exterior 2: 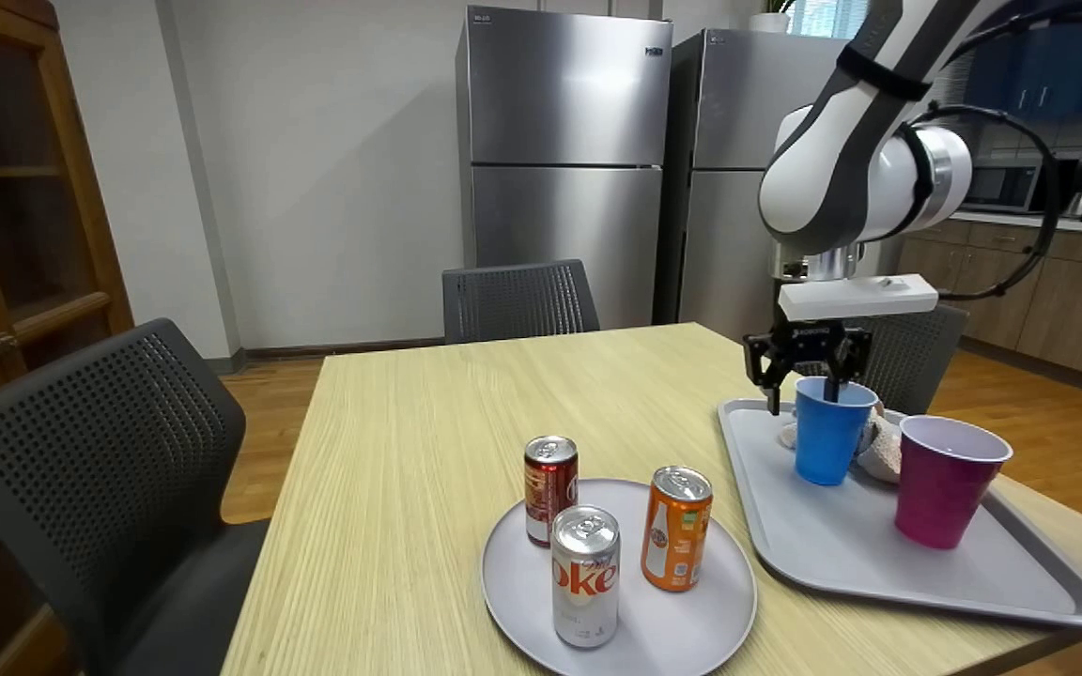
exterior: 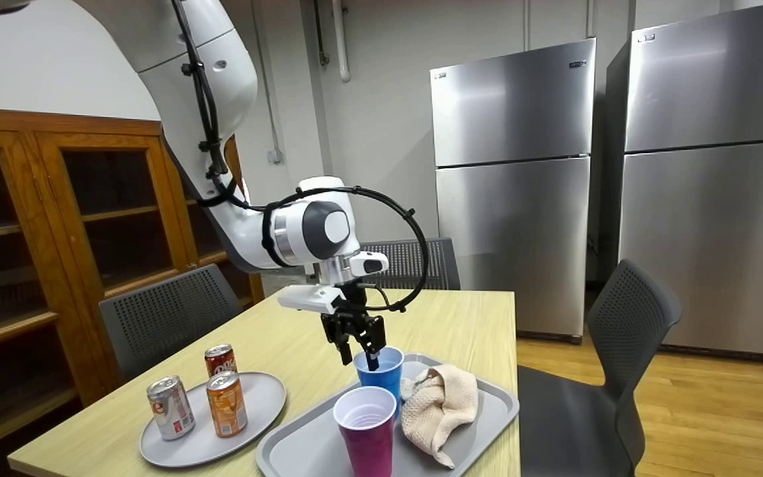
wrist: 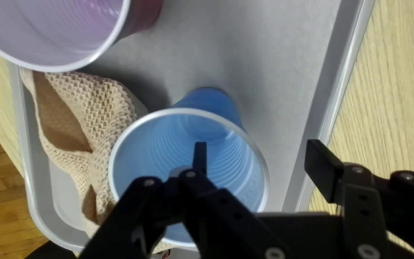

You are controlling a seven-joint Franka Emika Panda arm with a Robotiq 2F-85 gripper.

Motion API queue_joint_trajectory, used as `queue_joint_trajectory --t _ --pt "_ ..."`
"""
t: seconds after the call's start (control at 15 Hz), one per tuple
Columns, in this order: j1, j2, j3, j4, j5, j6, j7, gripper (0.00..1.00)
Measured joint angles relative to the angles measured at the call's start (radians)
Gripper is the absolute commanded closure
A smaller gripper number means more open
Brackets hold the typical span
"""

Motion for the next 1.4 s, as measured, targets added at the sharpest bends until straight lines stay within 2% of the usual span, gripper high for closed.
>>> queue_joint_trajectory --t 0.33,0.4,0.87,1.4 --pt "0.005 0.001 -0.017 0.004 0.000 0.000 0.004 0.97" --pt "0.005 0.001 -0.021 0.005 0.000 0.000 0.007 1.00" --pt "0.009 -0.022 -0.040 0.005 -0.017 0.000 0.031 0.99" --pt "0.054 -0.135 -0.031 0.001 -0.047 -0.003 0.059 0.99"
